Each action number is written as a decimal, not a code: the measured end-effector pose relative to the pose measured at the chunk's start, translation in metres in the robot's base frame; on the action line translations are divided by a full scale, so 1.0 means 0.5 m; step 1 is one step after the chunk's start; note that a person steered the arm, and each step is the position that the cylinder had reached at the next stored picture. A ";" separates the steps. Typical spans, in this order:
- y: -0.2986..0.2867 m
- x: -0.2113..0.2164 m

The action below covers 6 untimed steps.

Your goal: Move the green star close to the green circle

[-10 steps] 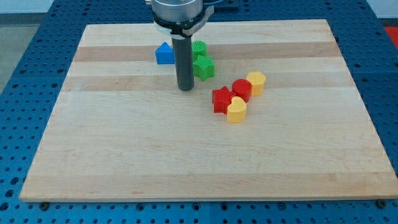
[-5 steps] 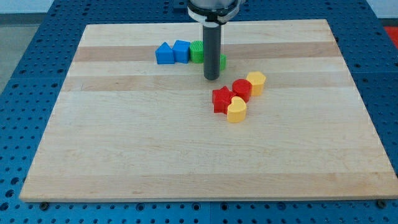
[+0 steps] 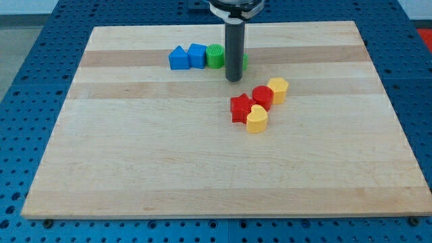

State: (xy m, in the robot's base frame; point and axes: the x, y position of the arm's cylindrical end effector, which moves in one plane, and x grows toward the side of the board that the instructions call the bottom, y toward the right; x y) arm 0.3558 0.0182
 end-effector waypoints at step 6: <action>0.019 -0.027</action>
